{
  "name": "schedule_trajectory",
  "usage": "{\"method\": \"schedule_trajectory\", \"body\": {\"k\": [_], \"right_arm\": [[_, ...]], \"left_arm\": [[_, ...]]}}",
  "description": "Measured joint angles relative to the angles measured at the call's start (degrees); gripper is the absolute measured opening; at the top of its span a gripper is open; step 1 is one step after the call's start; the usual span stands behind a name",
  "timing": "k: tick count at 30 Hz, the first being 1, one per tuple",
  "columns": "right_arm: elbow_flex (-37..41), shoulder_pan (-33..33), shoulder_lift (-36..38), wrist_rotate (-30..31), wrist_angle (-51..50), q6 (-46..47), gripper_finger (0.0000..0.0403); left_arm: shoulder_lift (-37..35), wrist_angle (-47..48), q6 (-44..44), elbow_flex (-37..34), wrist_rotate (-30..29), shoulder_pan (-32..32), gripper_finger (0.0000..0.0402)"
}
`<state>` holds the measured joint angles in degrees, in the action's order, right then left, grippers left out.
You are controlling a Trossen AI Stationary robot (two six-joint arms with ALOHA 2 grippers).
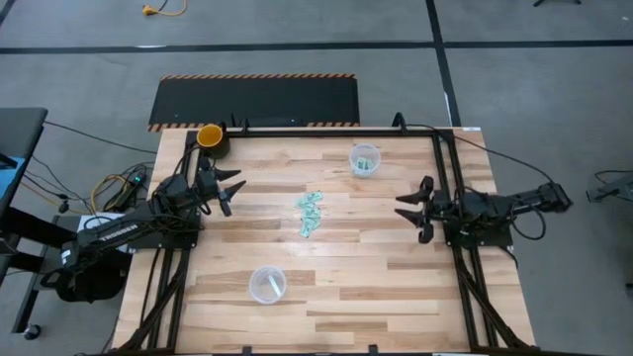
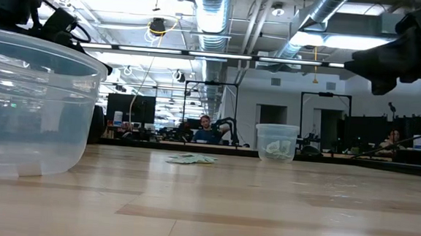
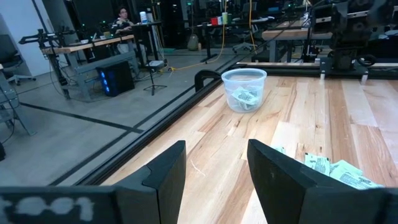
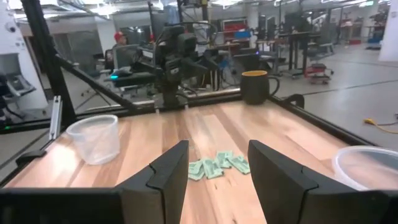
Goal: Pick and place Stevia / Truvia into bins
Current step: Put the stevia packet into the bottom container
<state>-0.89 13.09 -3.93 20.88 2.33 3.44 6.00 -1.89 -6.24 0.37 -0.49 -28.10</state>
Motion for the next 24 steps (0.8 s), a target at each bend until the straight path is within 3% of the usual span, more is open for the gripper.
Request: {"method": "schedule_trajectory", "body": {"k": [24], "right_arm": [[0.00, 0.27, -0.19, -0.22, -0.14, 0.02, 0.0159]], "left_arm": [[0.02, -0.44, 0.00, 0.01, 0.02, 0.00, 0.0163]]}}
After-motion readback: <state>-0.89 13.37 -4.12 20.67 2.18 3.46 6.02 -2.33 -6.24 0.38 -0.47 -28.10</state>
